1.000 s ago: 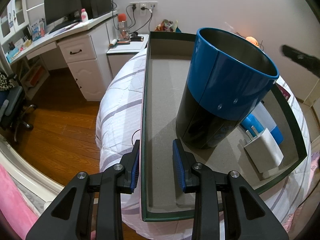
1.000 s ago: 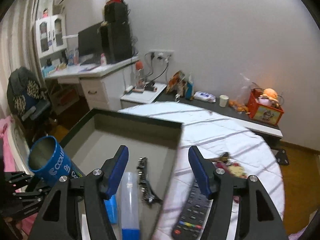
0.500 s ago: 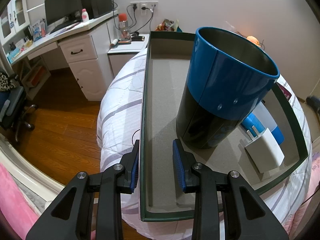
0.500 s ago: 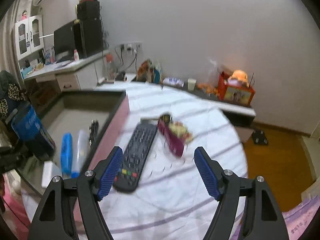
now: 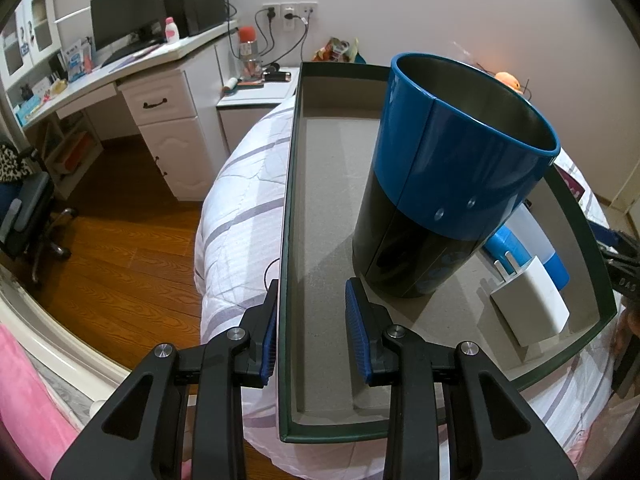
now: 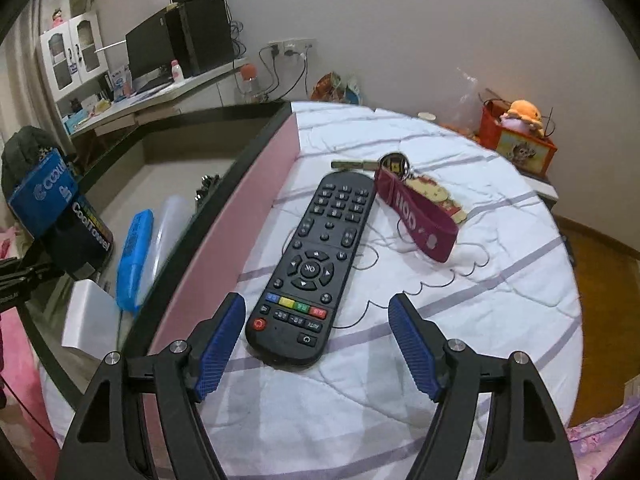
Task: Organize rigid objects
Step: 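Move the right tool to the black TV remote and grasp it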
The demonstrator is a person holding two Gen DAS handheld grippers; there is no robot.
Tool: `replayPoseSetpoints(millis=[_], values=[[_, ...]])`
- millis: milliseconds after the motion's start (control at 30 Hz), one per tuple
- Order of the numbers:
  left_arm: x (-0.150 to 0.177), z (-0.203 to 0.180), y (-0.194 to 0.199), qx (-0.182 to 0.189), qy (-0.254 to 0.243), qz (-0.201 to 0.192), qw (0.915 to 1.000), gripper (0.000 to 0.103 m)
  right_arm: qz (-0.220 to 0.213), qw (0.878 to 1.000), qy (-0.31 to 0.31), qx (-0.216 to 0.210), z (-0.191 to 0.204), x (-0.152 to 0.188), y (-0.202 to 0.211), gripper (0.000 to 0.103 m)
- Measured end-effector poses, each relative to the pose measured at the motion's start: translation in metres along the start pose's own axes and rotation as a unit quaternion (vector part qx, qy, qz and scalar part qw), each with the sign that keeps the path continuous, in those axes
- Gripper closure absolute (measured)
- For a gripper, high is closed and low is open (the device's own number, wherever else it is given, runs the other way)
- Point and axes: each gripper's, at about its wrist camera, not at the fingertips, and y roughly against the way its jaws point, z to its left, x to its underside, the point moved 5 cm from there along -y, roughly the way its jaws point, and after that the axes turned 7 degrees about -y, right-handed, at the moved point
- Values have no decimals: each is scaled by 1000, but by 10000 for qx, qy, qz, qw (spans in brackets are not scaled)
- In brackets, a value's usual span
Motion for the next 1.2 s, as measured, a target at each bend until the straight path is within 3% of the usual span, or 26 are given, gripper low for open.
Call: replayPoseSetpoints(millis=[300,333,433,867,1200], values=[[1,1,1,-35,-2,15,10000,73,193,9996,131,-163,-3,4,-10,31],[2,2,1,-40,-5,19,10000,73,166,9996,142,-153,-3,4,-9,42],[2,2,1,-38,-8,20,10000,73,165,9996,173,-180,-2,4,-5,54],[1,1,1,-35,-1,17,10000,73,294,9991,313,-25,2,4,-14,50],[0,1,1,-38,1,19,10000,73,478,9985,278,-61,-7,21,8,55]])
